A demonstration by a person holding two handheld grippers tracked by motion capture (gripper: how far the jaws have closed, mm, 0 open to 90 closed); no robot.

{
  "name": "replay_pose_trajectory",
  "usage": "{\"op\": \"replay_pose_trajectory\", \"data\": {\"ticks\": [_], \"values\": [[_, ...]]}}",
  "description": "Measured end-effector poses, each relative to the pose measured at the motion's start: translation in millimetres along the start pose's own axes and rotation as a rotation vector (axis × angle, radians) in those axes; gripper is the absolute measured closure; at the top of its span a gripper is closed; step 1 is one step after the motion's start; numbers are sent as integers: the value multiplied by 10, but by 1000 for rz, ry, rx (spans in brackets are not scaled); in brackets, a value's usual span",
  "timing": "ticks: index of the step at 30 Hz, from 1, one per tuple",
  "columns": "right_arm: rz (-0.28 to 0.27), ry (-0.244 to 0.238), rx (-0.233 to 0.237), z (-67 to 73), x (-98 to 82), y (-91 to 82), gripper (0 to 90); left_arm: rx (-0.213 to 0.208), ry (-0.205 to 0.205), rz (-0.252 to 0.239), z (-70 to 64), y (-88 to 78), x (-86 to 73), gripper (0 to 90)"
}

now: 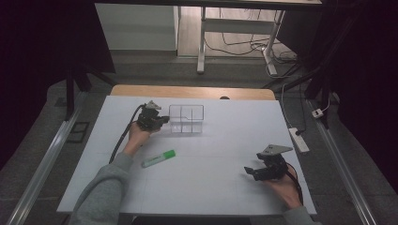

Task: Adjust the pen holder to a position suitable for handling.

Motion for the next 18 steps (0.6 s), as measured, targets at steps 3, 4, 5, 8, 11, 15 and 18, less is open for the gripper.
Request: {"op": "replay_pose_trajectory", "data": {"ticks": [3,4,5,8,11,15,18], "values": [[-2,0,0,1,1,1,184,1,-6,3,-12,10,10,893],[-2,0,0,1,1,1,184,1,-6,5,-20,17,17,893],[-2,1,0,1,3,2,184,3,-6,5,-28,24,25,892],[3,0,1,6,-2,6,184,-3,-2,2,-53,55,51,892],[3,2,0,9,0,5,184,-5,4,-1,-71,88,79,892],[-3,7,1,6,4,-1,185,-15,12,3,-89,149,110,892],[-13,16,8,18,0,-29,186,-22,21,9,-112,199,143,892]]}}
Point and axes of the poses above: each handheld gripper's, and its own axes: y roughly forward along the jaws, x roughly out of its top, z roughly to its left, the point moved 7 cm from there along y, roughly forward along the jaws, and after that the axes turned 5 degrees about y, right-handed, at the moved point
